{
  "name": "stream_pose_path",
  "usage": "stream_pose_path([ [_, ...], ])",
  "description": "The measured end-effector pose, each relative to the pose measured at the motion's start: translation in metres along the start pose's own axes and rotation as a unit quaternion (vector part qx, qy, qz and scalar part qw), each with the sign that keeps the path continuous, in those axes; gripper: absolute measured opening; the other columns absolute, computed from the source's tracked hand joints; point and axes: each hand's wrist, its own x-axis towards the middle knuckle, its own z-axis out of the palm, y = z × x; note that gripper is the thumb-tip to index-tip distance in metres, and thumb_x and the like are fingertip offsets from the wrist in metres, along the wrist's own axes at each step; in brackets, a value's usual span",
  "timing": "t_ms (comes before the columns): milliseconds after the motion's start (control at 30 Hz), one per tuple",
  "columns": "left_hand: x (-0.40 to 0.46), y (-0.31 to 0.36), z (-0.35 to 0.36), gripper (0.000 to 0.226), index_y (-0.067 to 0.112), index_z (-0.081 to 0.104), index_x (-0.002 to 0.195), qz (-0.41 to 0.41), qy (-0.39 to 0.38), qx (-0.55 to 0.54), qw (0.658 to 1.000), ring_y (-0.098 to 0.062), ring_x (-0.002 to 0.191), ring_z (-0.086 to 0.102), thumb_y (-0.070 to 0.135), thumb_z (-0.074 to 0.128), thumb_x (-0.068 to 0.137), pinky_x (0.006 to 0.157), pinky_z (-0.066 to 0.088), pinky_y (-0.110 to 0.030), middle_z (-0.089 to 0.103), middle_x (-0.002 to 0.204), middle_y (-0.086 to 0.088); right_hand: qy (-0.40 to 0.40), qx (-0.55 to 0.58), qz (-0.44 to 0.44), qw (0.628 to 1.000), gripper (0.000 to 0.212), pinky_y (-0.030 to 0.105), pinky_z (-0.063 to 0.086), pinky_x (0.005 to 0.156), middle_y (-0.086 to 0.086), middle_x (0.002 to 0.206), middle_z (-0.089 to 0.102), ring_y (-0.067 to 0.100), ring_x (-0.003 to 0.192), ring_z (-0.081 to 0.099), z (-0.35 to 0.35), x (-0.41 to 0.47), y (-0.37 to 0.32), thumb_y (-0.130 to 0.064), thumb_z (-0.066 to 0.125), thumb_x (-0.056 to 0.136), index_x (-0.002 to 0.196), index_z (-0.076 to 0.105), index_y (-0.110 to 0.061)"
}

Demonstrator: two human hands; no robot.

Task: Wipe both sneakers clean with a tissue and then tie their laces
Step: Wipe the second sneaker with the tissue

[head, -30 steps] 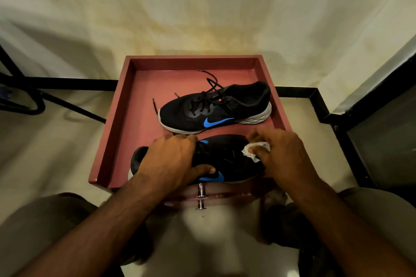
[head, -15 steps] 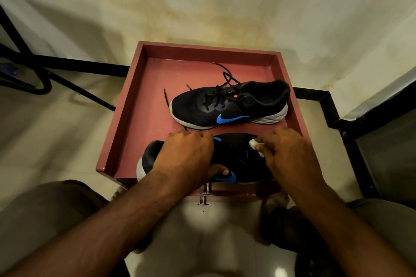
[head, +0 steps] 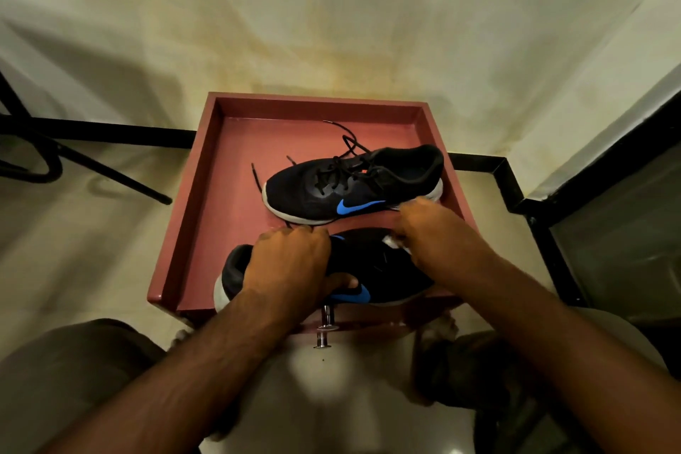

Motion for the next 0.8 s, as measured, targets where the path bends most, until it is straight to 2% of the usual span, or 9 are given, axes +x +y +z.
stream_pose_path([
  [133,0.001,0.001,0.002,0.063,0.022,0.059,0.106,0.009,0.003,0.009,1.000,-0.020,0.089,0.065,0.081,0.054,0.084,0.072,0.041,-0.032,0.068,0.102,0.002,0.003,0.087,0.037,0.996,0.018,0.019,0.039,0.072,0.001,0.101,0.068,0.013,0.090,0.055,0.007,-0.065,0.009,-0.018,0.070,0.096,0.112,0.080,-0.019],
  [200,0.002,0.001,0.002,0.064,0.022,0.059,0.107,0.014,0.001,0.008,1.000,-0.020,0.087,0.065,0.081,0.055,0.083,0.071,0.043,-0.032,0.068,0.101,0.002,0.010,0.123,0.048,0.991,0.016,0.022,0.041,0.071,0.001,0.095,0.069,0.013,0.087,0.054,0.012,-0.067,0.001,-0.016,0.073,0.094,0.107,0.081,-0.017],
  [333,0.001,0.000,0.002,0.068,0.022,0.060,0.113,0.032,0.006,0.014,0.999,-0.020,0.089,0.066,0.082,0.054,0.082,0.072,0.043,-0.032,0.070,0.104,0.002,0.013,0.070,0.066,0.995,0.023,0.023,0.038,0.085,0.000,0.113,0.065,0.013,0.105,0.051,0.022,-0.055,-0.015,-0.019,0.066,0.098,0.120,0.073,-0.019],
  [400,-0.001,-0.001,0.003,0.069,0.022,0.060,0.115,0.040,0.011,0.014,0.999,-0.021,0.093,0.068,0.083,0.053,0.082,0.076,0.045,-0.034,0.070,0.106,0.002,0.015,0.021,0.092,0.995,0.028,0.028,0.042,0.094,0.001,0.123,0.063,0.018,0.116,0.053,0.020,-0.052,-0.017,-0.023,0.064,0.099,0.126,0.067,-0.018],
  [467,-0.001,-0.001,0.002,0.070,0.021,0.060,0.116,0.045,0.008,0.014,0.999,-0.021,0.092,0.067,0.082,0.052,0.083,0.078,0.047,-0.034,0.070,0.106,0.001,0.013,-0.016,0.117,0.993,0.027,0.030,0.044,0.100,0.004,0.126,0.063,0.021,0.119,0.054,0.015,-0.047,-0.016,-0.024,0.061,0.100,0.125,0.065,-0.016],
  [533,0.001,0.000,0.001,0.069,0.019,0.061,0.114,0.051,0.001,0.019,0.999,-0.020,0.090,0.066,0.081,0.052,0.085,0.076,0.048,-0.034,0.069,0.104,0.000,0.032,-0.024,0.132,0.990,0.020,0.032,0.047,0.097,0.006,0.116,0.066,0.023,0.112,0.058,0.014,-0.037,-0.013,-0.023,0.063,0.099,0.115,0.070,-0.014],
  [633,0.001,0.002,0.000,0.066,0.018,0.063,0.111,0.053,-0.013,0.016,0.998,-0.022,0.090,0.067,0.078,0.055,0.085,0.074,0.048,-0.035,0.070,0.104,-0.002,0.065,0.031,0.132,0.989,0.005,0.032,0.050,0.081,0.002,0.091,0.059,0.020,0.091,0.058,0.015,-0.009,-0.017,-0.016,0.071,0.092,0.095,0.075,-0.015],
  [700,0.001,0.002,0.000,0.063,0.018,0.063,0.112,0.053,-0.015,0.016,0.998,-0.022,0.090,0.067,0.076,0.057,0.086,0.078,0.052,-0.036,0.071,0.105,-0.002,0.034,0.062,0.116,0.991,0.006,0.029,0.046,0.077,-0.002,0.093,0.054,0.019,0.091,0.058,0.011,0.013,-0.032,-0.015,0.069,0.093,0.094,0.073,-0.019],
  [800,0.000,0.001,-0.001,0.060,0.018,0.062,0.115,0.043,-0.007,0.015,0.999,-0.023,0.093,0.068,0.071,0.059,0.088,0.074,0.048,-0.033,0.071,0.107,-0.002,0.009,0.066,0.046,0.997,0.019,0.031,0.042,0.081,0.006,0.112,0.061,0.026,0.109,0.059,0.005,0.041,-0.053,-0.008,0.062,0.094,0.106,0.075,-0.018],
])
